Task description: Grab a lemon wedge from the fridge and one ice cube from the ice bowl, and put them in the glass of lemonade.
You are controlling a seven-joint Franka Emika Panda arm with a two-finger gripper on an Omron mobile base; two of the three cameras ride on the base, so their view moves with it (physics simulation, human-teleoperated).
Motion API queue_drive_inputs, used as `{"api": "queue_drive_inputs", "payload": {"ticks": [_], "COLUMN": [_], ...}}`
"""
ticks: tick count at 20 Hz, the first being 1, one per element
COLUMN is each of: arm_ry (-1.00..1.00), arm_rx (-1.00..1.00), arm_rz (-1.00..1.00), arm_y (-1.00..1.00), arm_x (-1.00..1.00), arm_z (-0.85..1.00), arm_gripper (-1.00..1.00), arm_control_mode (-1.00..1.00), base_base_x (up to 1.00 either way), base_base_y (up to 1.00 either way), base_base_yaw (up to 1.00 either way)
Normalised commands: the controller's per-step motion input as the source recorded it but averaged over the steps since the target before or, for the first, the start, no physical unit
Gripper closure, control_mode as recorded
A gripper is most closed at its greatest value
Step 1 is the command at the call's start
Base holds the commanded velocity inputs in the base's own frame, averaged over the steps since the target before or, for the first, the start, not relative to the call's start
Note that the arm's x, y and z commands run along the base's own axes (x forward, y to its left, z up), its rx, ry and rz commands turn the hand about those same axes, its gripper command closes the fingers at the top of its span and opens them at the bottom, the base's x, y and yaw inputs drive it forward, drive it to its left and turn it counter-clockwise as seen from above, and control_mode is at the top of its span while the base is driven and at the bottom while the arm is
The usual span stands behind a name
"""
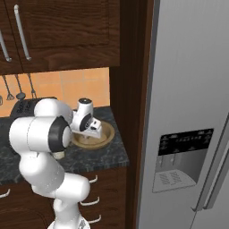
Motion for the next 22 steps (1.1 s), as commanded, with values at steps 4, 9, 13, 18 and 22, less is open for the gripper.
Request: {"api": "queue_drive_inputs", "payload": {"ticks": [4,9,13,18,22], "arm_ry": [-0.04,-0.09,-0.09,-0.1,-0.06], "arm_rx": [-0.01,-0.03,-0.09,-0.16,-0.18], "arm_rz": [0.0,0.07,0.15,0.19,0.17], "arm_y": [0.21,0.12,0.14,0.32,0.43], "arm_x": [-0.46,-0.6,-0.59,-0.46,-0.31], "arm_z": [0.45,0.45,0.38,0.4,0.39], "arm_gripper": [1.0,1.0,1.0,1.0,1.0], "arm_control_mode": [-1.0,-1.0,-1.0,-1.0,-1.0], "base_base_x": [0.0,0.0,0.0,0.0,0.0], "base_base_y": [0.0,0.0,0.0,0.0,0.0], "base_base_yaw": [0.0,0.0,0.0,0.0,0.0]}}
